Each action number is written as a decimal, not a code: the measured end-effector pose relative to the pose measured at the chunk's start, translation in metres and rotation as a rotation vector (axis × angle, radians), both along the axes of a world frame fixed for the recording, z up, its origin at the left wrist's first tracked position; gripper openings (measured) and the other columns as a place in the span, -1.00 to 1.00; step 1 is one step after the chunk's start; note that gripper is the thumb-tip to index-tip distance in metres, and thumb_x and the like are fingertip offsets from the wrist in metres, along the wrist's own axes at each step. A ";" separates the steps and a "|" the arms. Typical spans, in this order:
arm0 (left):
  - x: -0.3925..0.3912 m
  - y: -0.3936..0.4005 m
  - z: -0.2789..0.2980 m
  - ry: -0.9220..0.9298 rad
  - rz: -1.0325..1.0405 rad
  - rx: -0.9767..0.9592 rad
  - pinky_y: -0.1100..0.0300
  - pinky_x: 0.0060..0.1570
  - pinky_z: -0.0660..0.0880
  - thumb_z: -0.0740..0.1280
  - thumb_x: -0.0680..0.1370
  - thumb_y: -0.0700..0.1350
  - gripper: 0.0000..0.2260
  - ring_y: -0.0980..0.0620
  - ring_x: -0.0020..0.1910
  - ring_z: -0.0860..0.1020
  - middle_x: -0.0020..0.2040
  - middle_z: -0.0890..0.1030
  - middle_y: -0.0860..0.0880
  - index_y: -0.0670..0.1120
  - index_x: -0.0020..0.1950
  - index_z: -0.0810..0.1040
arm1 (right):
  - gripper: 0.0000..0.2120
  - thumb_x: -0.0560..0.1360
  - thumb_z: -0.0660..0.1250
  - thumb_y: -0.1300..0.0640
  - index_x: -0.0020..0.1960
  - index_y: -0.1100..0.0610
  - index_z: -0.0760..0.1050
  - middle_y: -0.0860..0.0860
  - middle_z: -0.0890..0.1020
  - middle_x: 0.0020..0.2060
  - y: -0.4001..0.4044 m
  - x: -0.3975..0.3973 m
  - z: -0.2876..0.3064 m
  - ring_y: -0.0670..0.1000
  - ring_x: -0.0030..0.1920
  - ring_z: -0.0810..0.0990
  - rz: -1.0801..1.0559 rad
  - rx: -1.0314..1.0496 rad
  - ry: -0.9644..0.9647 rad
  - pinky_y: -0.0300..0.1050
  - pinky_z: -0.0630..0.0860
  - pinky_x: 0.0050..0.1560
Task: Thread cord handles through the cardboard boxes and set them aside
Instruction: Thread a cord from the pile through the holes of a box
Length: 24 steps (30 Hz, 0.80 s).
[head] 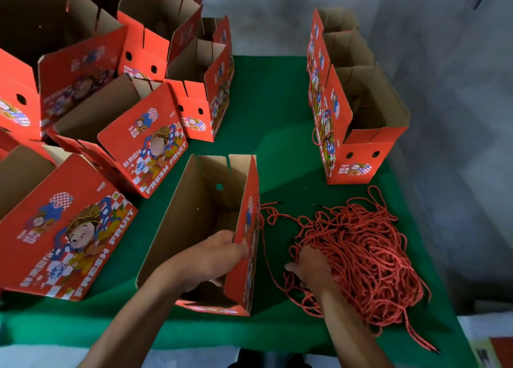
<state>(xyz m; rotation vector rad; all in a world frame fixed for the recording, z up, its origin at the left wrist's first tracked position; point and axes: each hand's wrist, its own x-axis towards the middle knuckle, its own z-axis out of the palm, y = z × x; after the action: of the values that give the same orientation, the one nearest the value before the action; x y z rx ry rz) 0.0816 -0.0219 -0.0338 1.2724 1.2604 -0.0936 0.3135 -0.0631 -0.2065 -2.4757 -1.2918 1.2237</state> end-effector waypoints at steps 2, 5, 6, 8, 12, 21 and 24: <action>-0.003 0.002 -0.003 0.009 0.064 -0.014 0.05 -0.06 0.63 0.28 0.64 0.04 -0.79 -0.07 0.13 0.65 0.18 0.64 -0.07 0.10 0.25 0.36 | -0.82 0.56 0.42 0.17 0.03 0.30 0.60 0.18 0.71 -0.08 0.001 -0.005 -0.001 0.20 -0.08 0.72 0.048 0.015 -0.031 0.06 0.67 -0.02; -0.009 0.004 -0.003 0.014 0.138 -0.046 0.02 -0.03 0.64 0.30 0.63 0.03 -0.74 -0.10 0.09 0.69 0.14 0.69 -0.10 0.05 0.28 0.37 | -0.84 0.56 0.35 0.22 -0.19 0.19 0.46 0.07 0.57 -0.27 -0.001 -0.007 -0.003 0.09 -0.26 0.55 0.106 0.063 -0.112 -0.12 0.46 -0.26; -0.012 0.005 -0.003 0.010 0.159 -0.058 0.01 -0.03 0.65 0.31 0.62 0.03 -0.74 -0.10 0.08 0.70 0.12 0.70 -0.10 0.05 0.28 0.38 | -0.76 0.54 0.35 0.24 -0.28 0.15 0.40 0.02 0.51 -0.38 -0.005 -0.007 -0.005 0.04 -0.36 0.49 0.097 0.094 -0.099 -0.16 0.39 -0.33; -0.018 0.007 -0.002 -0.014 0.192 -0.078 -0.03 0.01 0.64 0.32 0.61 0.02 -0.71 -0.12 0.08 0.70 0.11 0.72 -0.11 0.03 0.31 0.41 | -0.62 0.51 0.35 0.28 -0.42 0.09 0.31 -0.05 0.40 -0.54 -0.015 -0.006 -0.009 -0.07 -0.54 0.35 0.061 0.168 -0.011 -0.18 0.31 -0.44; -0.028 0.008 0.006 -0.072 0.212 -0.082 -0.05 0.11 0.61 0.43 0.41 0.07 -0.49 -0.14 0.09 0.70 0.07 0.74 -0.09 0.01 0.33 0.47 | -0.80 0.53 0.41 0.14 -0.24 0.11 0.48 -0.07 0.61 -0.28 -0.022 -0.009 0.002 -0.10 -0.28 0.56 -0.110 0.350 0.223 -0.22 0.41 -0.26; -0.065 0.022 0.021 -0.193 0.266 -0.041 -0.18 0.30 0.53 0.46 0.30 0.06 -0.40 -0.20 0.13 0.69 0.15 0.71 -0.18 -0.07 0.32 0.56 | -0.86 0.56 0.47 0.09 0.10 -0.08 0.68 -0.22 0.73 0.00 -0.020 -0.065 0.076 -0.19 0.04 0.71 0.087 0.589 0.681 -0.37 0.57 0.08; -0.070 0.024 0.022 -0.199 0.256 -0.039 -0.18 0.29 0.53 0.49 0.21 0.13 -0.29 -0.20 0.16 0.68 0.18 0.70 -0.17 -0.05 0.33 0.55 | -0.86 0.54 0.50 0.09 0.04 -0.14 0.68 -0.19 0.75 -0.04 -0.018 -0.076 0.084 -0.16 0.00 0.73 0.080 0.607 0.702 -0.28 0.61 0.11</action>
<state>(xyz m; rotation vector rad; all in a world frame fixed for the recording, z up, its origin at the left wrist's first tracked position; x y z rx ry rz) 0.0112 0.0016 -0.0114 1.0500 1.2308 0.1873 0.2377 -0.0815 -0.1225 -1.4104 -1.2895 1.2883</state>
